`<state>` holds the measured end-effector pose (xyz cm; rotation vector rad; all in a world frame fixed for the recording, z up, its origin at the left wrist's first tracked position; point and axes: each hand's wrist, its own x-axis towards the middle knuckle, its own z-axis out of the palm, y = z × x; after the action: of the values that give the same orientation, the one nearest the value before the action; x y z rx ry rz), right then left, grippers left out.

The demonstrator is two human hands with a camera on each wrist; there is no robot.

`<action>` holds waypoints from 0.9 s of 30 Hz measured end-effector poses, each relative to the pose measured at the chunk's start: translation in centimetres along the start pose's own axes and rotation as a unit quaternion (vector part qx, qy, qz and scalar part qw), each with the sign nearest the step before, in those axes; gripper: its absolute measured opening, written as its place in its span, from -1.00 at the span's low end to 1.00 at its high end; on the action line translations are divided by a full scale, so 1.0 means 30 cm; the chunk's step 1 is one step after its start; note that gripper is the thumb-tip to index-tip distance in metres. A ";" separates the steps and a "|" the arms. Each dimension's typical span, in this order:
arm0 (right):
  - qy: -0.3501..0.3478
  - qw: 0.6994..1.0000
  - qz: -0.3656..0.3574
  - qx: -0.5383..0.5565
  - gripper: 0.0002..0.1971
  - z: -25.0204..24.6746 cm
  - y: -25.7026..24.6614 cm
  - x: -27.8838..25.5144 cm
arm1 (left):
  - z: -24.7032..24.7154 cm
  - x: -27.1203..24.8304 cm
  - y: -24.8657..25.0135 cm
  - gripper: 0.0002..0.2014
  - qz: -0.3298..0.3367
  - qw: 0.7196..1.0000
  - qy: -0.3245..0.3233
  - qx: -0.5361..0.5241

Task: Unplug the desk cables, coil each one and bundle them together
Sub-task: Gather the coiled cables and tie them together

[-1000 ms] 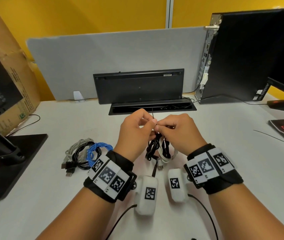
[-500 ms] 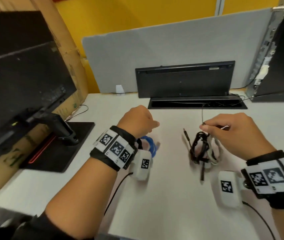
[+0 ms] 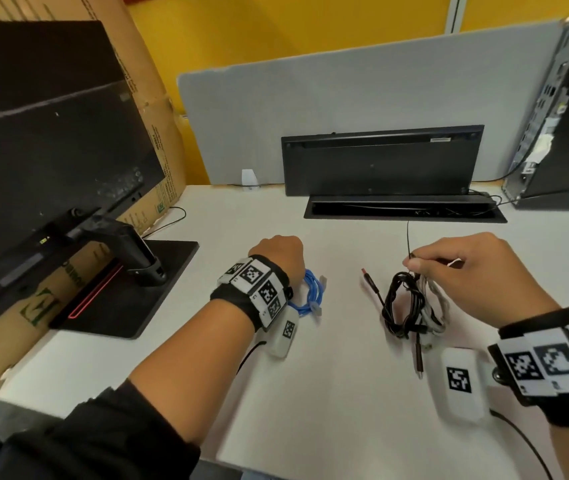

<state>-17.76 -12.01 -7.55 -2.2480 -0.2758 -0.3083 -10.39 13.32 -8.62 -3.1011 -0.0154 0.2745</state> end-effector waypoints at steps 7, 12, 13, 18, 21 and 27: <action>-0.020 1.000 0.005 -0.012 -0.91 0.001 -0.019 0.011 | -0.100 -0.019 0.011 -0.81 0.039 0.975 0.061 -0.210; -0.048 0.997 -0.002 -0.062 -0.88 0.009 -0.037 0.021 | -0.136 -0.092 0.091 -0.76 0.077 0.835 0.079 -0.538; -0.053 0.996 -0.004 -0.075 -0.85 0.011 -0.038 0.023 | -0.134 -0.109 0.110 -0.78 0.087 0.797 0.061 -0.595; -0.063 0.990 -0.006 -0.124 -0.77 0.005 -0.054 0.025 | -0.117 -0.192 0.200 -0.74 0.147 0.671 -0.040 -0.725; -0.077 0.986 -0.010 -0.148 -0.70 -0.005 -0.072 0.019 | -0.115 -0.221 0.225 -0.57 0.185 0.654 -0.082 -0.729; -0.099 0.978 -0.004 -0.182 -0.77 -0.013 -0.103 0.012 | -0.083 -0.225 0.247 -0.75 0.187 0.741 -0.037 -0.644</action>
<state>-18.38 -10.33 -4.97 -2.6452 -0.3573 -0.1470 -16.55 5.75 -5.19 -4.4481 0.7489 0.6053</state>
